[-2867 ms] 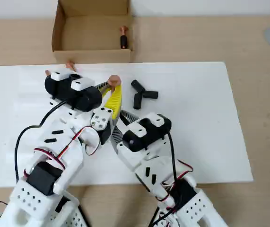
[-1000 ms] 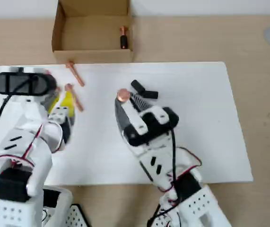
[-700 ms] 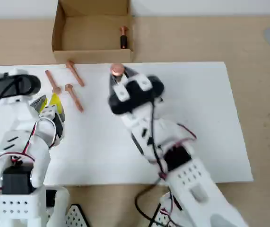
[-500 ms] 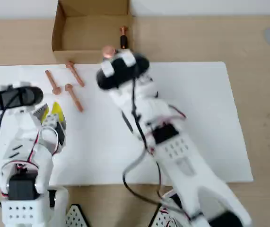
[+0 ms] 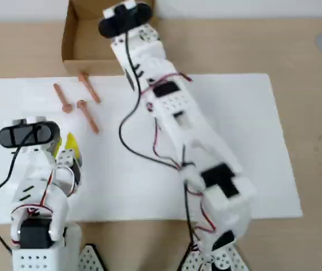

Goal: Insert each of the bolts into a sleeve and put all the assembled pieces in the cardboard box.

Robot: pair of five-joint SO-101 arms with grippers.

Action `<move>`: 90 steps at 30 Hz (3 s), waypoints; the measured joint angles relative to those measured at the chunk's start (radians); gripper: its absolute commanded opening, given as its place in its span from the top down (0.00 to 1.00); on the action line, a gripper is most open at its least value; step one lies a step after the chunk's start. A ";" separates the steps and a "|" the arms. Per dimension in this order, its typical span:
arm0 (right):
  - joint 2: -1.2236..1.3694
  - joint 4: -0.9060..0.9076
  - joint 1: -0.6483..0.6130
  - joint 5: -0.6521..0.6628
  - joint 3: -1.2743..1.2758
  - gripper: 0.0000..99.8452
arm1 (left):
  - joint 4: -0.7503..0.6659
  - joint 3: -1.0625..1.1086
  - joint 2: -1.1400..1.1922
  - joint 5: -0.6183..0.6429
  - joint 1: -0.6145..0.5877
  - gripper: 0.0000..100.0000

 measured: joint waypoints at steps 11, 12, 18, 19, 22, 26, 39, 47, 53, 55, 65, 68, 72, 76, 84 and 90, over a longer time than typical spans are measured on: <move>0.697 0.075 0.031 0.046 -0.732 0.99 | 0.000 0.032 -0.002 0.000 -0.002 0.92; 0.752 0.106 0.034 0.046 -0.804 0.99 | 0.000 0.032 -0.002 0.000 -0.002 0.92; 1.037 0.181 0.057 0.055 -1.177 0.99 | 0.000 0.032 -0.002 0.000 -0.002 0.92; 1.077 0.190 0.064 0.066 -1.220 0.99 | 0.000 0.032 -0.002 0.000 -0.002 0.92; 1.158 0.195 0.080 0.103 -1.316 0.98 | 0.003 0.032 -0.002 0.000 -0.002 0.92; 1.203 0.195 0.083 0.170 -1.384 0.98 | 0.031 0.032 -0.002 0.000 -0.002 0.92; 1.220 0.390 0.087 0.180 -1.568 0.71 | 0.032 0.032 -0.005 0.000 -0.002 0.92; 1.220 0.410 0.087 0.137 -1.585 0.71 | 0.032 0.032 -0.005 0.000 -0.002 0.92; 1.152 0.522 0.087 0.044 -1.585 0.71 | 0.032 0.032 -0.005 0.000 -0.002 0.92; 1.063 0.609 0.087 -0.018 -1.585 0.71 | 0.032 0.032 -0.005 0.011 -0.002 0.92; 0.523 1.224 0.051 -0.213 -1.606 0.71 | 0.032 0.032 -0.005 0.049 -0.002 0.92; 0.437 1.367 0.054 -0.216 -1.608 0.71 | 0.032 0.032 -0.005 0.049 -0.002 0.92; 0.358 1.579 0.052 -0.216 -1.608 0.71 | 0.032 0.032 -0.005 0.049 -0.002 0.92; 0.288 1.789 0.052 -0.216 -1.610 0.71 | 0.032 0.032 -0.005 0.049 -0.002 0.92; 0.235 1.849 0.084 -0.161 -1.610 0.71 | 0.032 0.032 -0.005 0.049 -0.002 0.92; 0.055 1.849 0.083 -0.072 -1.613 0.71 | 0.032 0.032 -0.005 0.049 -0.002 0.92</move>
